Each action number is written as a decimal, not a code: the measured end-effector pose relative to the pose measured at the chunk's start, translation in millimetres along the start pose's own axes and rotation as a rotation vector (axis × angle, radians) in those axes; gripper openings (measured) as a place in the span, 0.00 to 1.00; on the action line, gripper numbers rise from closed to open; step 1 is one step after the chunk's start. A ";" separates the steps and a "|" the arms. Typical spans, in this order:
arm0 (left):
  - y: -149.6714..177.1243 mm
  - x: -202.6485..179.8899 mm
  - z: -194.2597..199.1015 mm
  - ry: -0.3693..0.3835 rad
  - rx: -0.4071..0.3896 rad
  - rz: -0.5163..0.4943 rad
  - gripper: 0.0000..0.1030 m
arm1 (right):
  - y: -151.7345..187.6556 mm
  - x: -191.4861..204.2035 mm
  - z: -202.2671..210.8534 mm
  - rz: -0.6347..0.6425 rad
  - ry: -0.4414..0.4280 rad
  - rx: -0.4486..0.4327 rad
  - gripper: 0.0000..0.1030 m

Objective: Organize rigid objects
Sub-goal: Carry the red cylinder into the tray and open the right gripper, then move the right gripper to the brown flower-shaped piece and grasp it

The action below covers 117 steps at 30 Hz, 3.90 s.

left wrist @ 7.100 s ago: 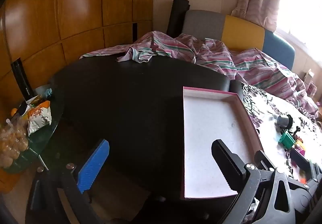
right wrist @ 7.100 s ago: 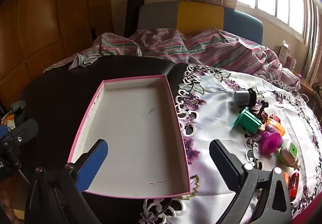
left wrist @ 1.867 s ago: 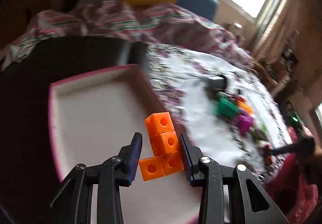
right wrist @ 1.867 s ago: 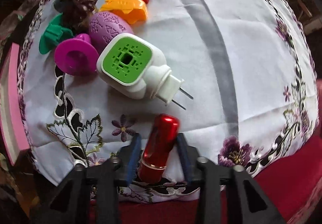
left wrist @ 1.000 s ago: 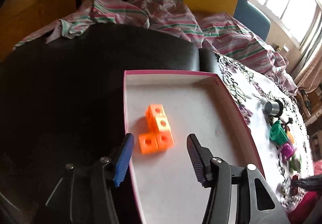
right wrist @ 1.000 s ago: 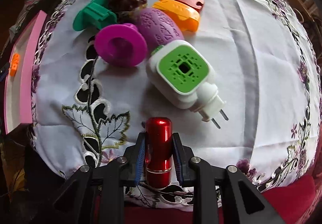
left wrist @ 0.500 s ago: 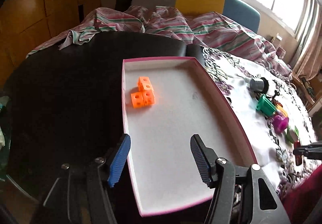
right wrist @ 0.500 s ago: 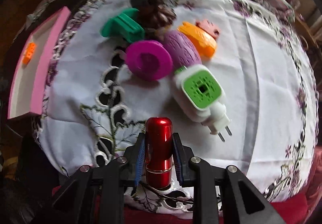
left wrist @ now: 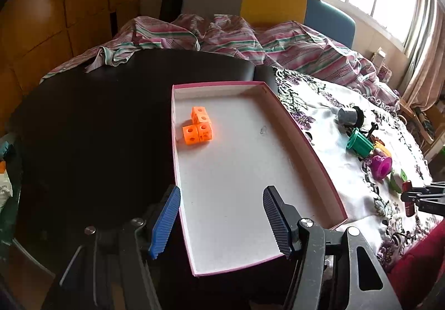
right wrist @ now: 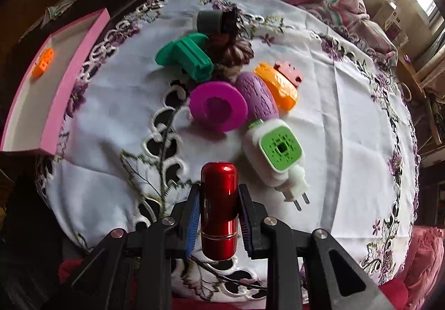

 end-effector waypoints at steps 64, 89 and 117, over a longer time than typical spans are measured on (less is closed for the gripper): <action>-14.1 -19.0 -11.1 0.021 0.002 -0.050 0.75 | -161.9 100.1 9.9 -0.143 -0.267 -0.348 0.41; -25.7 -94.4 -22.9 0.060 0.014 -0.206 0.78 | -166.3 -74.3 -56.7 -0.428 -0.062 -0.336 0.41; -69.8 -159.4 -20.8 -0.042 -0.105 -0.403 0.78 | -174.4 -84.7 -25.0 -0.406 -0.092 -0.398 0.22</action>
Point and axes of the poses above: each gripper's, at about its wrist camera, not at the fingertips, and z roughly against the way its jaws point, x to its left, y to its underside, the point moved 9 cm from there along -z, roughly the way its jaws point, and after that the axes turned 5 degrees about x, right-handed, at the moved point
